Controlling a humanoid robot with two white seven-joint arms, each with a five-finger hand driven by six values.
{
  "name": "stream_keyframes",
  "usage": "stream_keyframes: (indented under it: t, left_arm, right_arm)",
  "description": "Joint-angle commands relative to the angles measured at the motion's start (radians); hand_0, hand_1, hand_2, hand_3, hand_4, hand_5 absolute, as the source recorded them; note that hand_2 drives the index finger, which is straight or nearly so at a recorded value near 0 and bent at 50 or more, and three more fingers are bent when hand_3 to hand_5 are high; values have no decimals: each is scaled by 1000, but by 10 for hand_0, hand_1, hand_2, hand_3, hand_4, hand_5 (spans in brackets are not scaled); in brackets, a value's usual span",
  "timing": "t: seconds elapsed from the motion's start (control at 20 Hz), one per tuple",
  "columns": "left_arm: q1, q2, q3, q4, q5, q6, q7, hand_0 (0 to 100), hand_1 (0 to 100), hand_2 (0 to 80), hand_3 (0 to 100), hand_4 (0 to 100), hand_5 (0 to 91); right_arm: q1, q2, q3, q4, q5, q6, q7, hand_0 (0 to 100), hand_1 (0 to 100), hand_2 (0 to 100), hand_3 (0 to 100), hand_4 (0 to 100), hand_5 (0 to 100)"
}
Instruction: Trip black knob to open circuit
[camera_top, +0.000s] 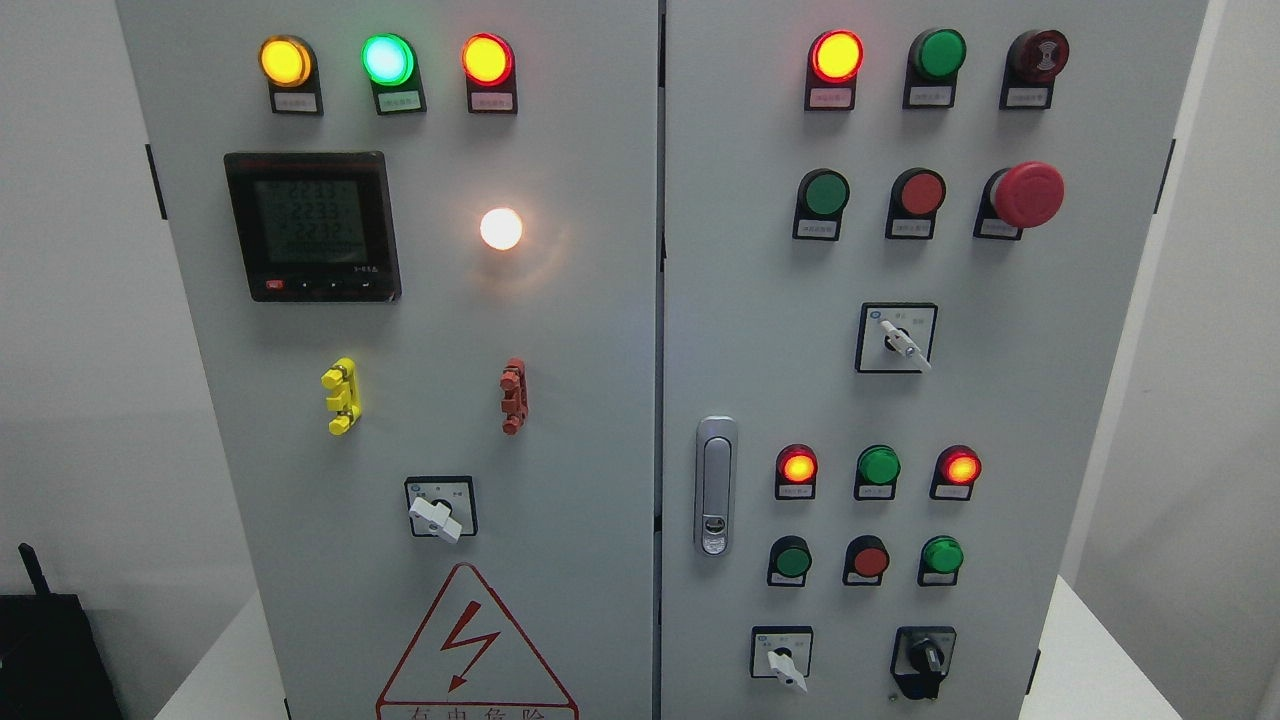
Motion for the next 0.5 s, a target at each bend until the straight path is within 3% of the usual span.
stream_keyframes:
  t: [0.0, 0.25, 0.45]
  left_arm:
    - [0, 0, 0, 0, -23, 0, 0, 120, 389, 0, 0, 0, 0]
    - [0, 0, 0, 0, -23, -1, 0, 120, 389, 0, 0, 0, 0]
    - [0, 0, 0, 0, -23, -1, 0, 120, 389, 0, 0, 0, 0]
  right_arm:
    - [-18, -20, -21, -191, -7, 26, 0, 0, 13, 0, 692, 517, 368]
    - [-34, -18, -22, -211, -27, 47, 2, 0, 6, 0, 807, 670, 542]
    - [-58, -20, -35, -224, -27, 77, 16, 0, 0, 0, 857, 728, 612]
